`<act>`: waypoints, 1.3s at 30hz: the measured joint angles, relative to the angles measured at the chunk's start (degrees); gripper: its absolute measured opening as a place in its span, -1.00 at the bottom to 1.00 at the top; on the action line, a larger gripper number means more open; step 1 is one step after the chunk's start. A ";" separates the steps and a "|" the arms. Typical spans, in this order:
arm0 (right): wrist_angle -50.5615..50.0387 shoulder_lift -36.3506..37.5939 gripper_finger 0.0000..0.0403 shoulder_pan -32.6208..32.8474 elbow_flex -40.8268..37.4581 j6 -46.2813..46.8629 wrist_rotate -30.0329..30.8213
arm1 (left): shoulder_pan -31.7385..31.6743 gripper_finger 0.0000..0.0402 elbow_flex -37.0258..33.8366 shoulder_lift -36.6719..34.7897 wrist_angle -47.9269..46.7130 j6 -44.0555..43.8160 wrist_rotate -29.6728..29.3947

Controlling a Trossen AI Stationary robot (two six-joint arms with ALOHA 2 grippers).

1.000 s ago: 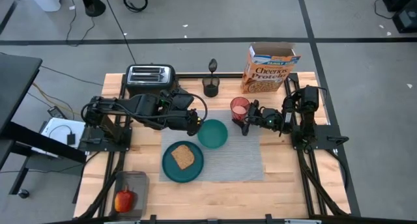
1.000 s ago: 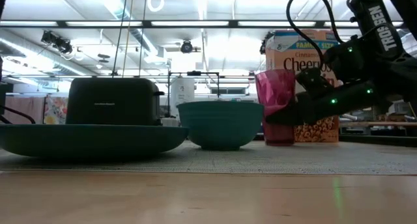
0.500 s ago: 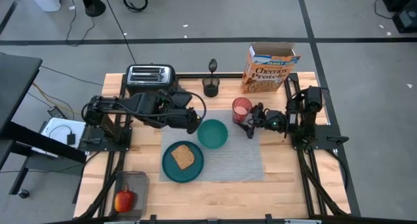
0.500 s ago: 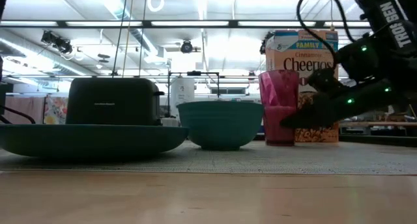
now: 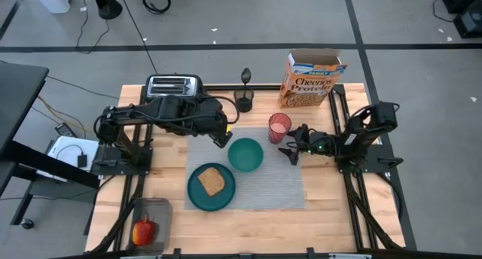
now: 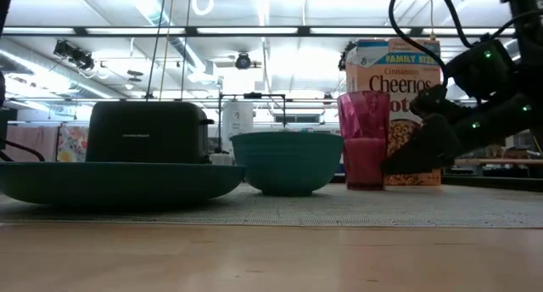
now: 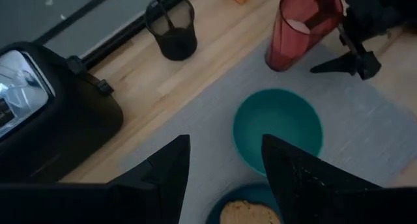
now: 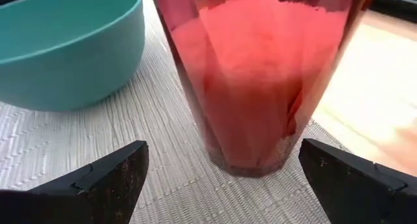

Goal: Arrange a breakfast setting
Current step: Put the apple on the gray placemat to the top left of the dark green bowl

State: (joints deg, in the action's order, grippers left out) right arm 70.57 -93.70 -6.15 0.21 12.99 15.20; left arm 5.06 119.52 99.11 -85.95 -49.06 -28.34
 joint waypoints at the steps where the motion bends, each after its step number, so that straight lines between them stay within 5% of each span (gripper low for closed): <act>1: -2.04 1.38 0.98 0.16 0.00 0.98 0.14 | -0.39 -0.02 0.00 -0.03 0.00 -0.13 0.63; 12: -32.20 19.35 0.87 4.04 2.49 11.49 -1.99 | -1.27 -0.02 -0.02 -1.42 -2.32 1.46 2.71; 18: -61.67 29.05 0.77 11.22 12.02 16.72 -8.08 | 0.62 -0.02 -0.02 -2.05 -3.16 1.26 2.94; 23: -80.17 33.70 0.68 19.98 21.37 18.81 -8.90 | 5.56 -0.02 -0.02 -2.21 -3.49 -2.11 11.13; 30: -90.91 35.53 0.59 30.48 31.65 24.49 -4.21 | 21.34 -0.02 -0.02 -2.19 -3.02 -26.86 25.50; 39: -90.53 34.74 0.59 33.80 37.08 23.86 2.62 | 42.65 0.21 0.00 1.86 -1.79 -65.01 26.68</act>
State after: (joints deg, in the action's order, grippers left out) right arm -19.96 -58.96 27.65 37.28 36.85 17.83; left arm 47.71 119.52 100.97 -87.74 -114.07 -1.65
